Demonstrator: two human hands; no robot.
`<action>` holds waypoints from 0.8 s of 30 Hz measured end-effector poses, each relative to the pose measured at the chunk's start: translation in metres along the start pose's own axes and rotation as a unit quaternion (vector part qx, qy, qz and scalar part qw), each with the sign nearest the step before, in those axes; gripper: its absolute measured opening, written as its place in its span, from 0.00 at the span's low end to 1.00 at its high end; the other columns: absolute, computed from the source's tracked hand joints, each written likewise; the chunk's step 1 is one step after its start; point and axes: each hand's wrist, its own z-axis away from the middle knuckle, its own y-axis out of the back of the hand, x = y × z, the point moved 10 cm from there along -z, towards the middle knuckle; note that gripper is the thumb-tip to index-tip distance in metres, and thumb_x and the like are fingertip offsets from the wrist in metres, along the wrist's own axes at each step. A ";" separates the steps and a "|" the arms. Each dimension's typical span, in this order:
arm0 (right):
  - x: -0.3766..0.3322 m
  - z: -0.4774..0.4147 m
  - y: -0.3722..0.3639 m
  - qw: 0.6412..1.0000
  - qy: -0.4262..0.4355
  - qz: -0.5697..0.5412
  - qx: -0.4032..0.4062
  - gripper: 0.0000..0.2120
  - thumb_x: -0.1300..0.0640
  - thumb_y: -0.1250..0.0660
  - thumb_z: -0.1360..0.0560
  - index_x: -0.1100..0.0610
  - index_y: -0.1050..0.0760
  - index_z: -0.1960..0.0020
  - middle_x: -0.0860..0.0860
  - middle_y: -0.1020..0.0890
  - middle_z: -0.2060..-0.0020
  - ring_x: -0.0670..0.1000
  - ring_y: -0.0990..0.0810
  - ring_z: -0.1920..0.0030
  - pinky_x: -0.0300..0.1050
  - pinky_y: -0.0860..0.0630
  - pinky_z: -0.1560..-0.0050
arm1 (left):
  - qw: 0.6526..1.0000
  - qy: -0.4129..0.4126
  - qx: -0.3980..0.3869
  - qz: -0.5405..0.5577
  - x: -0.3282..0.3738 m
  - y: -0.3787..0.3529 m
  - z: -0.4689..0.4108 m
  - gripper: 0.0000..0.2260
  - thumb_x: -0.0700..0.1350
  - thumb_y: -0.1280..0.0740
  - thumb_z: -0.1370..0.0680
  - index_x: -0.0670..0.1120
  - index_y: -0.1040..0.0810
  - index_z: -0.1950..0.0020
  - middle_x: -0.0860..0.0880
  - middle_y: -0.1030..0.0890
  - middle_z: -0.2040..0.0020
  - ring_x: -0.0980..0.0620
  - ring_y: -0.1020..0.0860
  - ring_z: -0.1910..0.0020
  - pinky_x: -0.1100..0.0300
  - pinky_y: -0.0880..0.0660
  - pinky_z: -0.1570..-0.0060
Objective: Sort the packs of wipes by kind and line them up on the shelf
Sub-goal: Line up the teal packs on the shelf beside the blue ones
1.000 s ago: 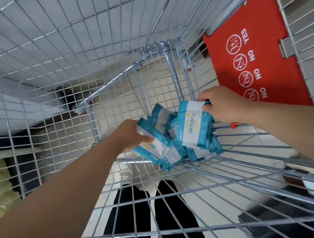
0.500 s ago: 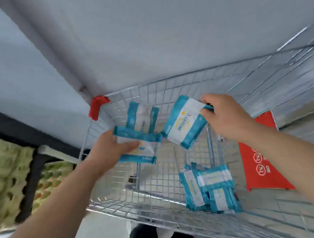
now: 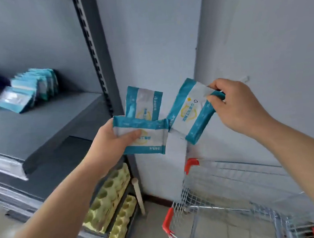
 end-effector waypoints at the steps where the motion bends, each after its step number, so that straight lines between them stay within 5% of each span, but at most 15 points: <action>1: -0.029 -0.008 -0.006 1.000 0.012 -0.007 0.006 0.07 0.63 0.38 0.23 0.54 0.27 0.56 0.44 0.26 0.66 0.42 0.29 0.68 0.29 0.35 0.69 | 1.000 -0.009 0.014 0.003 0.009 0.030 0.001 0.10 0.39 0.28 0.26 0.46 0.23 0.46 0.50 0.14 0.53 0.51 0.16 0.54 0.55 0.20 0.52; 6: -0.148 -0.042 -0.056 0.999 0.031 -0.025 0.018 0.06 0.63 0.39 0.23 0.54 0.28 0.56 0.43 0.26 0.66 0.42 0.28 0.68 0.28 0.35 0.71 | 0.997 -0.042 0.059 0.020 0.040 0.170 0.001 0.09 0.38 0.29 0.26 0.46 0.23 0.48 0.50 0.14 0.54 0.51 0.15 0.56 0.57 0.20 0.58; 11: -0.224 -0.075 -0.129 0.999 0.003 -0.036 -0.005 0.06 0.64 0.38 0.24 0.58 0.27 0.59 0.49 0.26 0.65 0.48 0.29 0.67 0.38 0.31 0.70 | 0.995 -0.041 0.089 0.003 0.043 0.289 -0.015 0.11 0.36 0.30 0.25 0.46 0.25 0.46 0.48 0.16 0.52 0.51 0.15 0.58 0.55 0.18 0.58; 19: -0.246 -0.120 -0.253 0.989 -0.108 -0.030 -0.093 0.06 0.65 0.39 0.26 0.58 0.25 0.56 0.55 0.21 0.57 0.57 0.21 0.60 0.50 0.22 0.60 | 0.995 0.004 0.096 -0.029 0.016 0.390 -0.076 0.10 0.36 0.28 0.26 0.46 0.24 0.48 0.45 0.16 0.50 0.45 0.16 0.53 0.45 0.21 0.47; 24: -0.238 -0.149 -0.301 0.981 -0.132 0.041 -0.133 0.10 0.68 0.43 0.27 0.61 0.24 0.53 0.53 0.22 0.60 0.53 0.27 0.65 0.42 0.31 0.68 | 0.996 0.017 0.083 -0.024 0.005 0.412 -0.123 0.10 0.35 0.29 0.26 0.47 0.24 0.49 0.45 0.16 0.49 0.45 0.16 0.53 0.46 0.21 0.47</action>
